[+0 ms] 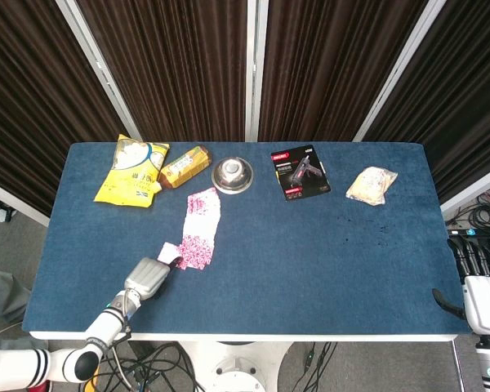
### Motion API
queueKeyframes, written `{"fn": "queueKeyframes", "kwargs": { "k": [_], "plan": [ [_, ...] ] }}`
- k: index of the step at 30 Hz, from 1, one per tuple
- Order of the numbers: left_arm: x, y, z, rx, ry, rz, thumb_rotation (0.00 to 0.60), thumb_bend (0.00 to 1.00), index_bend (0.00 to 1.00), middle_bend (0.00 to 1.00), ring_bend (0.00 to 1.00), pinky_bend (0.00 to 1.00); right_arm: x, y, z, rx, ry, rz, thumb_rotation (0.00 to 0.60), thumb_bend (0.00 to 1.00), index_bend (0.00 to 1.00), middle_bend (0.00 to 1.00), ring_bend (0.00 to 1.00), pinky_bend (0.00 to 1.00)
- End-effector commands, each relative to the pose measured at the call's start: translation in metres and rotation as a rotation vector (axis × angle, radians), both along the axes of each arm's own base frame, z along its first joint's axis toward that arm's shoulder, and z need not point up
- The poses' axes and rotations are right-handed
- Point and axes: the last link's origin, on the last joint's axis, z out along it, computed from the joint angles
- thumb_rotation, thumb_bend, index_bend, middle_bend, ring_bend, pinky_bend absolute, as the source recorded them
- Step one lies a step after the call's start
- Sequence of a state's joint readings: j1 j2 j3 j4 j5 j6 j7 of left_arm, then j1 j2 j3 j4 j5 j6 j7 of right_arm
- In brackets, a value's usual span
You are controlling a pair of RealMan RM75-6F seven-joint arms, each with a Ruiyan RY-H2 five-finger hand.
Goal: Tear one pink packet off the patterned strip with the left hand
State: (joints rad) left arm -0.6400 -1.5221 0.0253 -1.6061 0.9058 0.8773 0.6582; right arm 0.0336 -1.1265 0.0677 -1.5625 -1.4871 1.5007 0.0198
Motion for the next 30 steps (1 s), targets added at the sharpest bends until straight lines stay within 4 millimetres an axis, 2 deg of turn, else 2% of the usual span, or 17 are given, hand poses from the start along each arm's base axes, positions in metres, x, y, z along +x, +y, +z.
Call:
{"fn": "queueKeyframes", "kwargs": {
  "k": [1,14,22,26,30],
  "plan": [
    [-0.004,0.000,0.003,0.007,0.005,0.010,0.600,0.55,0.09,0.94,0.95,0.95,0.001,0.000,0.000,0.001,0.001,0.000,0.600,0.15,0.00,0.00,0.00,0.00],
    [-0.023,0.008,0.023,0.090,0.032,0.054,0.600,0.55,0.09,0.93,0.95,0.95,0.005,-0.002,-0.006,0.011,0.010,0.005,0.600,0.15,0.00,0.00,0.00,0.00],
    [-0.039,0.018,0.037,0.125,0.122,0.084,0.600,0.55,0.09,0.93,0.95,0.95,0.008,-0.004,-0.009,0.021,0.016,0.009,0.600,0.15,0.00,0.00,0.00,0.00],
    [-0.035,0.020,0.042,0.151,0.113,0.083,0.600,0.55,0.09,0.93,0.95,0.95,0.008,-0.005,-0.008,0.015,0.014,0.006,0.600,0.15,0.00,0.00,0.00,0.00],
    [-0.021,0.018,0.042,0.169,0.063,0.036,0.600,0.55,0.09,0.93,0.95,0.95,0.007,-0.004,-0.007,0.014,0.013,0.003,0.600,0.15,0.00,0.00,0.00,0.00]
  ]
}}
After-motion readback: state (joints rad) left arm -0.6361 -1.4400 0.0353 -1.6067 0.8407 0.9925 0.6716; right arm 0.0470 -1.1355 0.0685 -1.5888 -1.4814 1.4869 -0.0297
